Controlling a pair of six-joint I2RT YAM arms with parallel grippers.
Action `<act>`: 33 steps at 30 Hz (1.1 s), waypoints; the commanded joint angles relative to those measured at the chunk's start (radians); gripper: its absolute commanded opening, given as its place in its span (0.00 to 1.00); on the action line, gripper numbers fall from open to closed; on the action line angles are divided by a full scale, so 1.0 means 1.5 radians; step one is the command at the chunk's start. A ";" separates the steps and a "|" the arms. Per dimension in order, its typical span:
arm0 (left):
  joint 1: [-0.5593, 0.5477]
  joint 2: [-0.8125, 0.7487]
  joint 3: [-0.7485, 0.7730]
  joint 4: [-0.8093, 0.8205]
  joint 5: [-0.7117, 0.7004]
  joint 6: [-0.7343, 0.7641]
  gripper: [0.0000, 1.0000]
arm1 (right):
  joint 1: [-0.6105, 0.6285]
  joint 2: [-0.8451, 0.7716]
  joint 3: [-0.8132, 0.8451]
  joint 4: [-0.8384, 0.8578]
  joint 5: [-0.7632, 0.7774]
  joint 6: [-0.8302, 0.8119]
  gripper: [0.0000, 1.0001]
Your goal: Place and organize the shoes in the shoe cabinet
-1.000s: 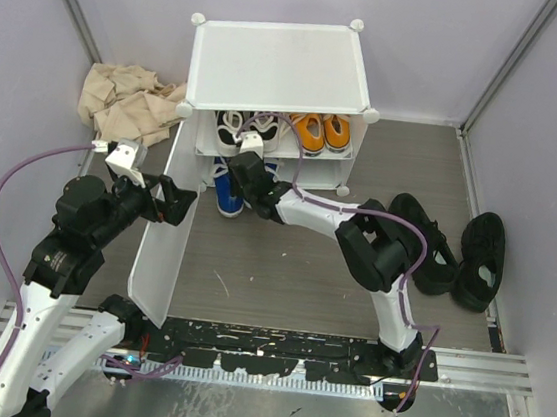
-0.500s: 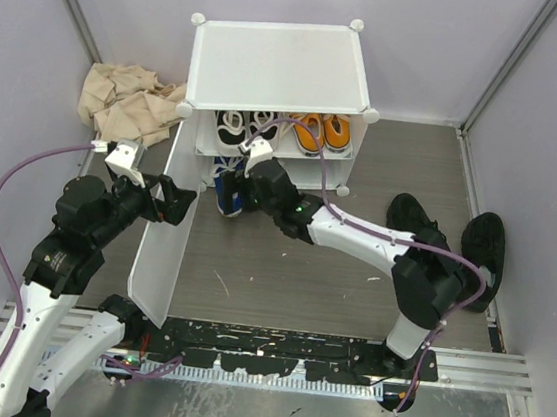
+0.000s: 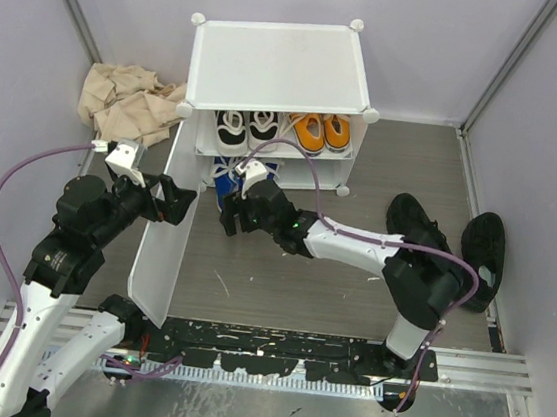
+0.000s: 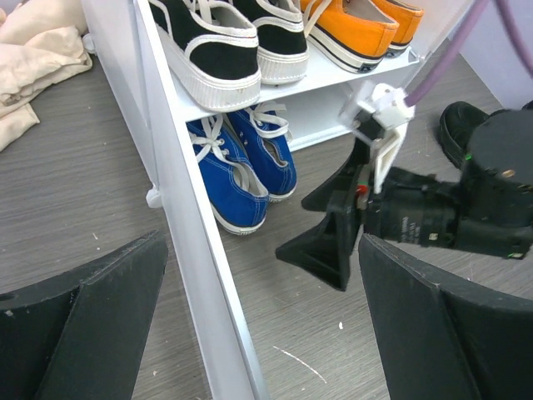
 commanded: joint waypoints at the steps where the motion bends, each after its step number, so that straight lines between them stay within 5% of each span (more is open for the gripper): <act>1: 0.001 0.018 -0.023 -0.068 -0.027 0.024 0.98 | 0.008 0.055 0.067 0.052 0.015 -0.012 0.78; 15: 0.001 0.008 -0.032 -0.063 -0.017 0.025 0.98 | 0.008 0.165 0.141 0.112 0.155 -0.042 0.59; 20: 0.001 0.011 -0.033 -0.062 -0.009 0.023 0.98 | 0.008 0.186 0.139 0.143 0.194 -0.068 0.25; 25: 0.001 0.006 -0.035 -0.061 -0.010 0.024 0.98 | 0.008 0.193 0.144 0.152 0.201 -0.064 0.01; 33: 0.001 0.006 -0.037 -0.061 -0.010 0.023 0.98 | 0.008 0.162 0.114 0.307 0.291 0.009 0.01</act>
